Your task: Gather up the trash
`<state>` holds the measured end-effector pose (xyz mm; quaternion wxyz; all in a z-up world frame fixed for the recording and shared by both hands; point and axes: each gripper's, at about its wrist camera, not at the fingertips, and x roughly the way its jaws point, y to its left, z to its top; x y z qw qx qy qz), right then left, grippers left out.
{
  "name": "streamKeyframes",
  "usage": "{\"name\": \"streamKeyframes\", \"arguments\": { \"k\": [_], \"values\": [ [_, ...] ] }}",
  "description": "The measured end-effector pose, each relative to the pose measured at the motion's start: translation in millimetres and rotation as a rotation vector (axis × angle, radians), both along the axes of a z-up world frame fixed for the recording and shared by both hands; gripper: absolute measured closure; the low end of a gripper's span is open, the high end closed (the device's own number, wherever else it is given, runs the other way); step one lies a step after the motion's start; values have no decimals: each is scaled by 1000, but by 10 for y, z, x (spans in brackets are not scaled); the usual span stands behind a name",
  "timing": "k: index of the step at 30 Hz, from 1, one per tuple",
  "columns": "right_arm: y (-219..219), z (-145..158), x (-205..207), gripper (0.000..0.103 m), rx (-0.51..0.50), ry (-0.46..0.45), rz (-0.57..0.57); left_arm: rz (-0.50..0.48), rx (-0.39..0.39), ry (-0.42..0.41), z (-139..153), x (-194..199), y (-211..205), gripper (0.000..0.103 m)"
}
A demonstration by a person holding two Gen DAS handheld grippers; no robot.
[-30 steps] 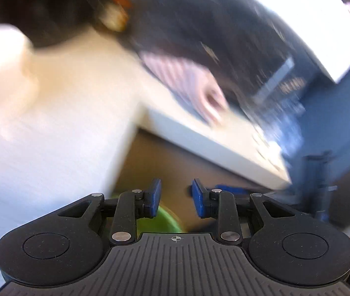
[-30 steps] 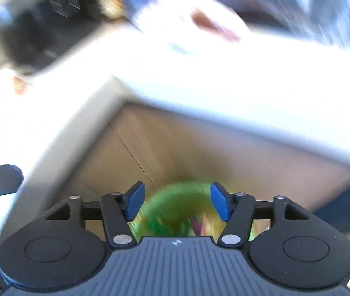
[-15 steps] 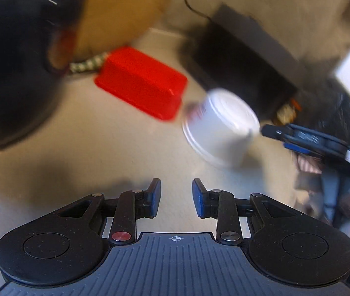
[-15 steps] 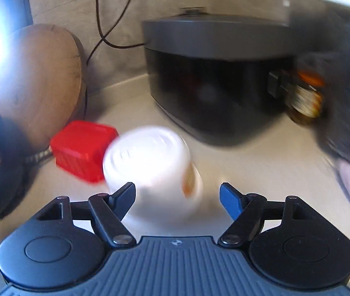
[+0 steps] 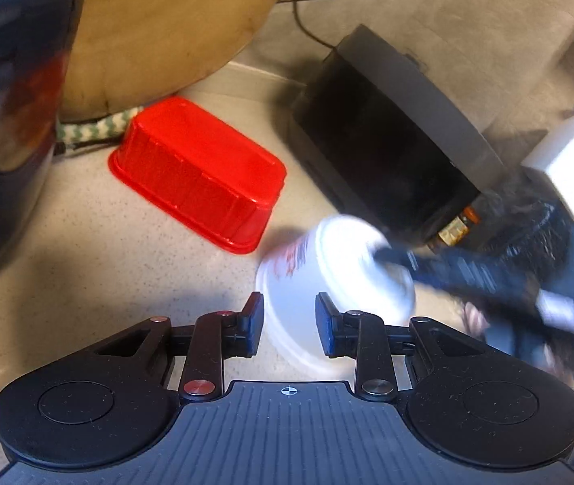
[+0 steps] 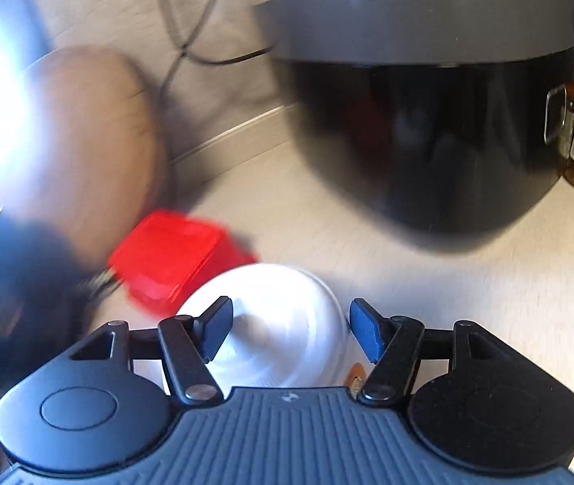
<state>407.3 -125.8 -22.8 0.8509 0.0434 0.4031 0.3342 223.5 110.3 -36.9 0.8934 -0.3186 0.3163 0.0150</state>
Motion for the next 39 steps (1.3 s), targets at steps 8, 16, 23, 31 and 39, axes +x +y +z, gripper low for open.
{"name": "streamKeyframes", "arguments": {
  "k": [8,16,23,31,39],
  "values": [
    [-369,41,-836,38,28,73,63,-37,5,-21,9,283,-29,72],
    [-1062,71,-1306,38,-44,-27,-269,-220,8,-6,-21,318,-463,71],
    [-1591,-315,-1423,38,-84,76,-567,-472,106,-28,45,171,-941,64],
    [-1800,-940,-1717,39,13,317,-544,-474,105,-16,45,103,-999,64],
    [-1703,-547,-1834,58,171,253,-386,-389,94,-40,161,74,-779,66]
  ]
}}
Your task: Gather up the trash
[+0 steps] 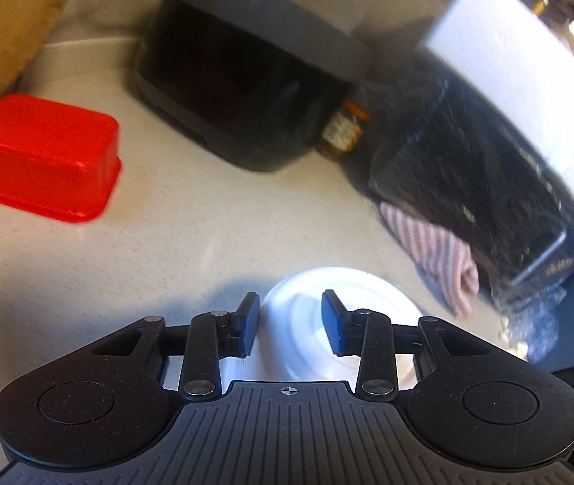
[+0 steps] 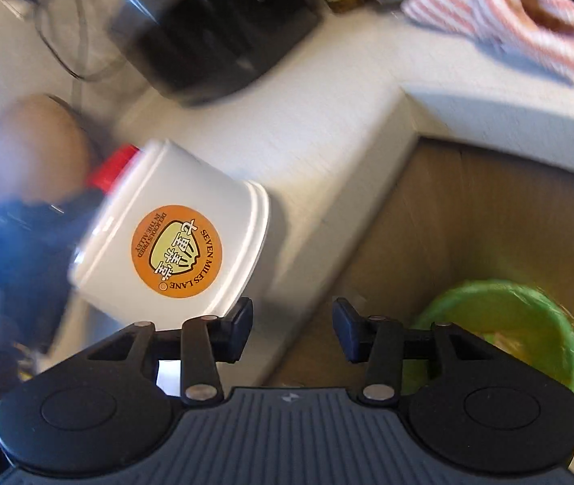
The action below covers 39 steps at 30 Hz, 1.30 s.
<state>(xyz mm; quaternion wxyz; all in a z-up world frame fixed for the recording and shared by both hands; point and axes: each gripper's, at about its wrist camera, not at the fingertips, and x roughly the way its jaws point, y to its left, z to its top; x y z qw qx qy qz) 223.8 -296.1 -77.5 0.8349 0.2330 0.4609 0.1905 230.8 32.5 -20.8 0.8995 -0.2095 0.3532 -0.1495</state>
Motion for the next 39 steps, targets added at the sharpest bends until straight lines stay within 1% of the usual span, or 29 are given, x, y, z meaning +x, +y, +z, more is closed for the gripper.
{"name": "streamKeyframes", "arguments": {
  "k": [1,3,5,6,8,11,13,17,19,22,25,27,29,32,34,35,37,39],
  "values": [
    [-4,90,22,58,35,-22,12,10,-8,-4,14,-10,52,68],
    [23,267,45,58,92,-72,44,24,5,-2,33,-27,108,77],
    [102,447,73,57,130,-119,77,26,24,6,18,-47,135,78],
    [165,523,109,57,141,-136,96,26,22,9,0,-63,148,78],
    [328,635,184,57,142,-161,130,29,23,13,-24,-100,165,78],
    [610,758,290,57,109,-185,187,47,26,8,-25,-175,221,78],
    [792,769,327,57,79,-186,216,72,43,4,0,-232,268,78],
    [1048,775,415,57,24,-167,232,130,78,-10,77,-364,410,78],
    [1091,822,393,57,-9,-189,228,152,65,-18,113,-428,498,78],
    [1097,923,385,53,-94,-248,219,169,30,-19,129,-485,589,78],
    [1013,990,384,45,-187,-283,185,164,5,-3,113,-487,609,78],
    [919,984,388,38,-228,-282,168,153,-28,16,90,-467,584,78],
    [839,905,449,36,-231,-238,162,142,-35,50,58,-425,538,78],
    [703,774,470,36,-191,-175,165,133,-31,105,-4,-314,427,77],
    [657,722,482,36,-162,-160,182,118,-61,141,-56,-162,333,77],
    [646,706,504,36,-149,-153,191,108,-66,153,-90,-92,259,74],
    [616,688,569,34,-114,-141,198,88,-62,161,-143,63,105,72],
    [596,693,669,34,-108,-153,177,92,-47,144,-155,231,-8,70]
  ]
}}
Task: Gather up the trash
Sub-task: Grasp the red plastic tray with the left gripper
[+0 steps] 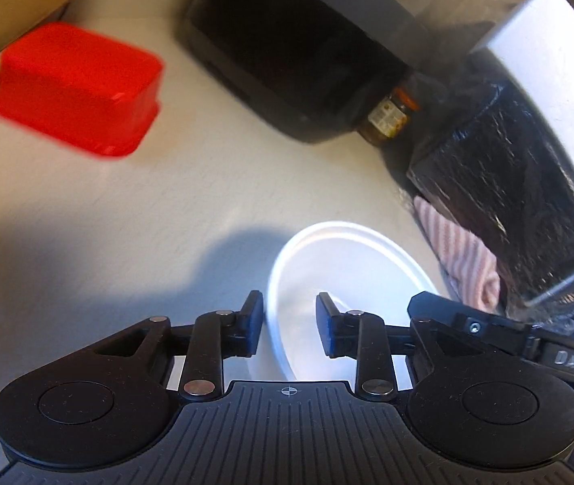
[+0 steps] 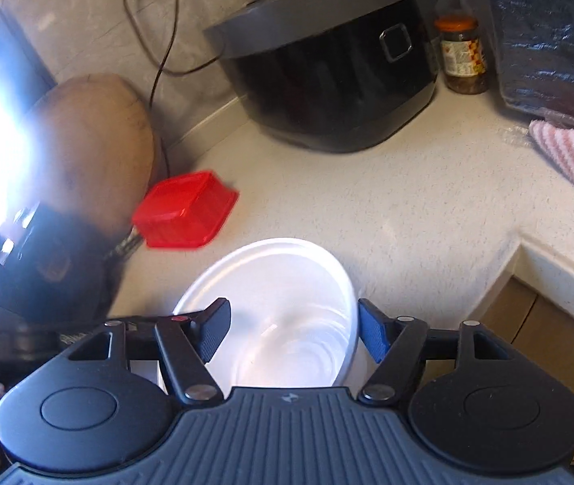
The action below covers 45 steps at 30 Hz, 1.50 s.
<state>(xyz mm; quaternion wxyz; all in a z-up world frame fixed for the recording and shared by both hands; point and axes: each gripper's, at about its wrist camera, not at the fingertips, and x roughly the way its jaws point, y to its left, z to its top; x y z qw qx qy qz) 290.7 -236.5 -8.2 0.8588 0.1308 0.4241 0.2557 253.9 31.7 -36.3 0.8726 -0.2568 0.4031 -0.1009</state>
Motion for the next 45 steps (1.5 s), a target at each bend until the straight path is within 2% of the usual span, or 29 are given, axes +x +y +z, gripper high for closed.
{"name": "streamKeyframes", "arguments": {
  "k": [4,6,10,12,13,17,22,24,26,27,30,33,37,42,45],
  "values": [
    [-23,63,346,34,-31,-26,-8,-4,-40,7,31,285,14,72],
    [7,183,499,34,-73,-63,-12,25,-29,-40,141,270,121,72],
    [302,539,770,28,-98,-155,97,188,43,-111,285,77,437,72],
    [594,657,958,20,-87,-148,170,276,94,-112,266,-18,574,72],
    [786,679,1096,19,-76,-115,207,308,113,-107,240,-63,633,72],
    [1677,522,1638,19,-26,47,337,389,122,-74,94,-234,829,72],
    [2709,172,2102,19,-20,160,358,407,104,-54,-49,-523,912,72],
    [3069,88,2071,19,-60,116,409,404,89,-53,-73,-649,918,72],
    [3420,-8,2006,19,-170,42,475,395,78,-55,-85,-767,922,72],
    [3542,-70,1997,18,-208,35,494,389,75,-58,-88,-819,928,72],
    [3789,-169,2015,17,-287,-4,480,376,68,-70,-89,-944,929,72],
    [3858,-249,2102,16,-329,43,489,364,54,-78,-97,-1031,942,72],
    [3589,-273,2063,16,-263,167,447,376,33,-78,-117,-1123,1032,72],
    [3016,-283,1628,16,-98,377,439,415,8,-97,-104,-1198,1162,72],
    [2743,-268,1236,16,-66,410,454,472,-3,-108,-96,-1270,1271,72]
  ]
}}
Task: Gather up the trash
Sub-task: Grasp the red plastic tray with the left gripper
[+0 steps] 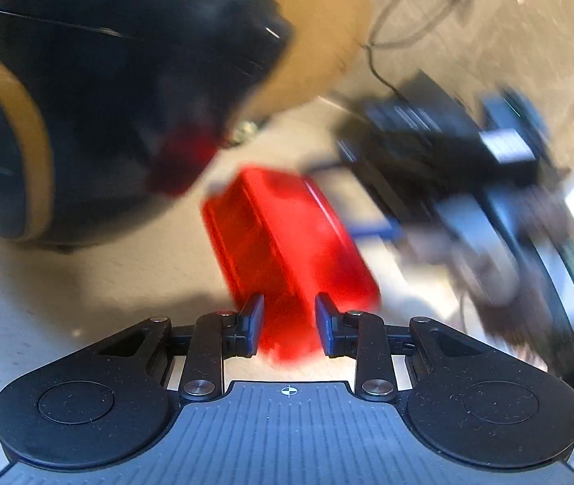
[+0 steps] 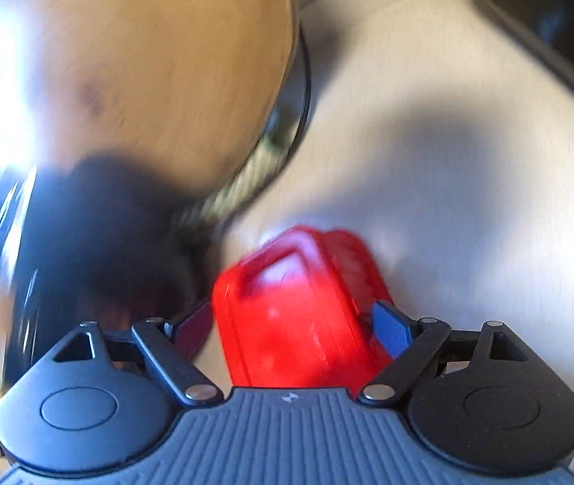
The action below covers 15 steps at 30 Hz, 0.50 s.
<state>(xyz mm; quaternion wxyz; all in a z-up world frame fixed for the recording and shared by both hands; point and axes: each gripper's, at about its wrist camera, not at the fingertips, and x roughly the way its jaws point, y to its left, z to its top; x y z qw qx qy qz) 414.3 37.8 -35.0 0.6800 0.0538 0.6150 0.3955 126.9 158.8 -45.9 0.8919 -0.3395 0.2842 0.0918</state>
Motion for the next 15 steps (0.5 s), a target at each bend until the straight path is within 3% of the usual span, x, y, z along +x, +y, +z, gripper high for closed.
{"name": "streamKeyframes", "arguments": {
  "k": [4,8,10,12,15],
  "values": [
    [-435,59,-440,16,57,17,-24,34,-5,-9,42,-89,137,72],
    [-910,351,-1061,16,110,-196,-50,-13,39,21,61,2,161,72],
    [-1183,394,-1231,16,84,-241,-38,-37,52,36,79,36,169,72],
    [-1437,340,-1322,16,42,-221,-47,-73,73,57,50,127,103,71],
    [-1809,290,-1287,17,-37,-259,-127,-144,124,59,28,181,-16,69]
  ]
}}
